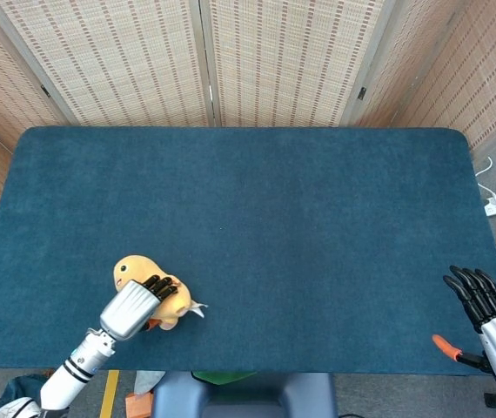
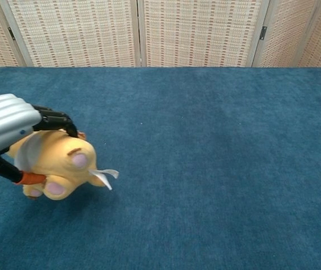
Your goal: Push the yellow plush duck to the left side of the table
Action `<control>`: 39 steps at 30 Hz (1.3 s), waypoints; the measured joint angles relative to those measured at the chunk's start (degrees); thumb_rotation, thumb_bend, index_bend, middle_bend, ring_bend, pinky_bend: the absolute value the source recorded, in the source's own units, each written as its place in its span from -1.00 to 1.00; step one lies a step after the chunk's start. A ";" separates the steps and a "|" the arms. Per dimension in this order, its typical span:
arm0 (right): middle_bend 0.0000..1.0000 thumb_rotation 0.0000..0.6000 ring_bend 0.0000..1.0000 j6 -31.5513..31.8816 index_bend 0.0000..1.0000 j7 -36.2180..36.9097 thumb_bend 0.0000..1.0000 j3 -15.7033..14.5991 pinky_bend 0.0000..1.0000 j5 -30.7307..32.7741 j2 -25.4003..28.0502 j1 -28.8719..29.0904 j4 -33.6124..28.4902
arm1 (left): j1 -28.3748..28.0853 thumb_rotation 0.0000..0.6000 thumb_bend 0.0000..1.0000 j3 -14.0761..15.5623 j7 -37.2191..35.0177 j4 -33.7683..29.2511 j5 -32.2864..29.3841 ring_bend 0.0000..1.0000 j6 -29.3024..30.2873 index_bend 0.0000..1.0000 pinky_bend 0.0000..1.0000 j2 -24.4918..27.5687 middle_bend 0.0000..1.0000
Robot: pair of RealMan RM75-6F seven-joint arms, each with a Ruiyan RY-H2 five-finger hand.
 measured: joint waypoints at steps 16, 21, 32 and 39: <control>-1.00 1.00 -1.00 -3.88 -1.00 -4.88 -0.74 0.39 -1.00 -0.33 -1.66 0.54 -2.16 | 4.74 1.00 -0.44 4.61 -13.65 14.23 -1.27 -1.00 1.40 -1.00 -0.58 -0.52 -1.00; -1.00 1.00 -1.00 -3.31 -1.00 -4.56 -0.72 0.49 -1.00 -0.34 -1.54 0.20 -2.27 | 5.24 1.00 -0.45 5.40 -17.01 8.88 -1.15 -1.00 3.26 -1.00 -0.72 2.91 -1.00; -1.00 1.00 -1.00 -0.28 -1.00 -4.21 -0.70 0.38 -1.00 -1.73 -1.35 -1.19 -1.93 | 9.80 1.00 -0.42 9.82 -15.69 -6.41 -3.32 -1.00 4.83 -1.00 -0.74 15.63 -1.00; -1.00 1.00 -1.00 0.36 -1.00 -10.83 -0.68 1.40 -1.00 1.39 -1.89 -3.32 -2.77 | 23.10 1.00 -0.36 9.75 -17.35 -6.95 -9.24 -1.00 22.30 -1.00 -0.76 18.98 -1.00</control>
